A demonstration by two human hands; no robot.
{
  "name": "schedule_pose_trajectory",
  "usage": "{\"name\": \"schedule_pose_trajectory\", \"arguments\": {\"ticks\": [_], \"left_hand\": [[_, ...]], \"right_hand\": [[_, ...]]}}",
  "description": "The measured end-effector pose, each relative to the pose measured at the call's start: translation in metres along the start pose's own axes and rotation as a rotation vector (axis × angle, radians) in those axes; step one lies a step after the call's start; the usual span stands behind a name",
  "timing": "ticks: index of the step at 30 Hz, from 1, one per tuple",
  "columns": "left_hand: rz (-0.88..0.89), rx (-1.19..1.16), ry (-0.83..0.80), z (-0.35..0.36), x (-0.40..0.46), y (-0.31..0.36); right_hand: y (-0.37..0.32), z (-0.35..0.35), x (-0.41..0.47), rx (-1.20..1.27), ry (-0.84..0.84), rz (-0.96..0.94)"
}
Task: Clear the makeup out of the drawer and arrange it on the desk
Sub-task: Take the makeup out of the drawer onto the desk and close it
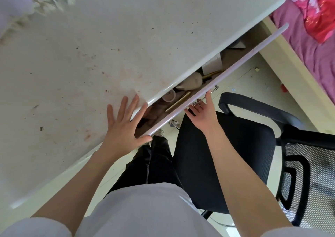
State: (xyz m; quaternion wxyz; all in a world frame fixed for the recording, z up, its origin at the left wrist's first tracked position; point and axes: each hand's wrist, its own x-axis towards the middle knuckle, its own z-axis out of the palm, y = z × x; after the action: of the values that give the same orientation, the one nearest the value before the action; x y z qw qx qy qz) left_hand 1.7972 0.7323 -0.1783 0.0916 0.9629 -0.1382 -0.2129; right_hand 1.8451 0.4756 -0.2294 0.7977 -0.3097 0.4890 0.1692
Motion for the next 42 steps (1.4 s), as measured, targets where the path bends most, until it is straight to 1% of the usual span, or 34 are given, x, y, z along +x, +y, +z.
{"name": "schedule_pose_trajectory", "arguments": {"ticks": [5,13,25,31,34,37,40,41,42], "left_hand": [[-0.057,0.022,-0.077,-0.003,0.002,0.008],[-0.027,0.050,-0.023,0.001,0.002,0.006],[0.013,0.000,0.061,0.004,0.000,0.003],[0.090,0.080,0.084,0.007,-0.001,-0.008],[0.149,0.103,0.109,0.007,-0.003,-0.016],[0.208,0.148,0.145,0.008,-0.006,-0.022],[0.215,0.146,0.176,0.009,-0.011,-0.024],[0.210,0.133,0.188,0.008,-0.013,-0.022],[0.216,0.118,0.207,0.009,-0.016,-0.019]], "right_hand": [[-0.002,-0.018,-0.009,0.021,0.002,0.001],[-0.003,-0.034,-0.022,0.007,-0.023,0.004],[0.004,-0.028,-0.027,0.068,0.029,0.012],[0.014,-0.025,-0.038,0.052,0.023,-0.067],[0.024,-0.021,-0.049,-0.056,0.033,-0.120],[0.037,-0.012,-0.065,-0.221,0.070,-0.216],[0.051,-0.002,-0.085,-0.521,0.186,-0.349],[0.056,-0.002,-0.090,-0.683,0.265,-0.423],[0.061,-0.004,-0.094,-0.904,0.367,-0.541]]}}
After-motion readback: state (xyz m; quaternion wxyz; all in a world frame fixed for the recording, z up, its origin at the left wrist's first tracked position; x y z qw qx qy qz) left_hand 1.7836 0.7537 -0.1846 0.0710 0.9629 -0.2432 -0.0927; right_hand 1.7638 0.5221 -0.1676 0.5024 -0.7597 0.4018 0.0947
